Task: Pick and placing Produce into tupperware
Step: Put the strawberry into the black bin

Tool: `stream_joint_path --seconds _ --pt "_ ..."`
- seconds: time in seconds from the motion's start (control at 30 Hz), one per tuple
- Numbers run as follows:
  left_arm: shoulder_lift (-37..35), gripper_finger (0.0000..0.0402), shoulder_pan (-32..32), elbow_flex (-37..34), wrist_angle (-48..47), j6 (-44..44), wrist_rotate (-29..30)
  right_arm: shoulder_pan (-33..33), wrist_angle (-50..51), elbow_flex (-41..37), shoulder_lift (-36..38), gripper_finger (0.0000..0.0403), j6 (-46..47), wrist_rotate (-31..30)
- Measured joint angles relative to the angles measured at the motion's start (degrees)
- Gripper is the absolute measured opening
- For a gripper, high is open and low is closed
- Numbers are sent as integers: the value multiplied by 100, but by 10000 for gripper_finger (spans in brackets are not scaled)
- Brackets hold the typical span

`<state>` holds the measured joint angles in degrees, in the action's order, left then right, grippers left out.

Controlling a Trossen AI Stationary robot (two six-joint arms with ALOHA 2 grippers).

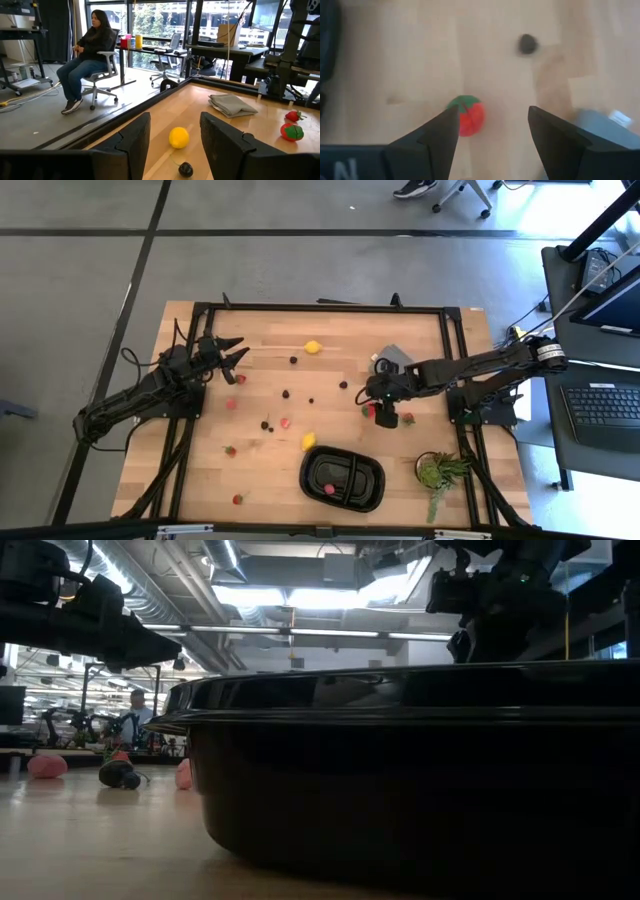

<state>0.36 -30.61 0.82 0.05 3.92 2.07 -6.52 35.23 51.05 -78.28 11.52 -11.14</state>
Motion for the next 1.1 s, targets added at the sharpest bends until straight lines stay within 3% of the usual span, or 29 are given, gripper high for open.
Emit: stream_joint_path --seconds 0.23,0.63,0.8,1.1 --pt "0 165 -1 0 90 -2 0 4 110 0 0 250 312 -282" --pt "0 165 -2 0 131 -2 2 4 42 0 0 368 514 -271" --pt "0 165 -2 0 125 1 2 -116 -130 2 -15 373 1195 -140" --pt "0 165 -1 0 54 -2 2 -410 -309 4 -853 374 1003 -124"
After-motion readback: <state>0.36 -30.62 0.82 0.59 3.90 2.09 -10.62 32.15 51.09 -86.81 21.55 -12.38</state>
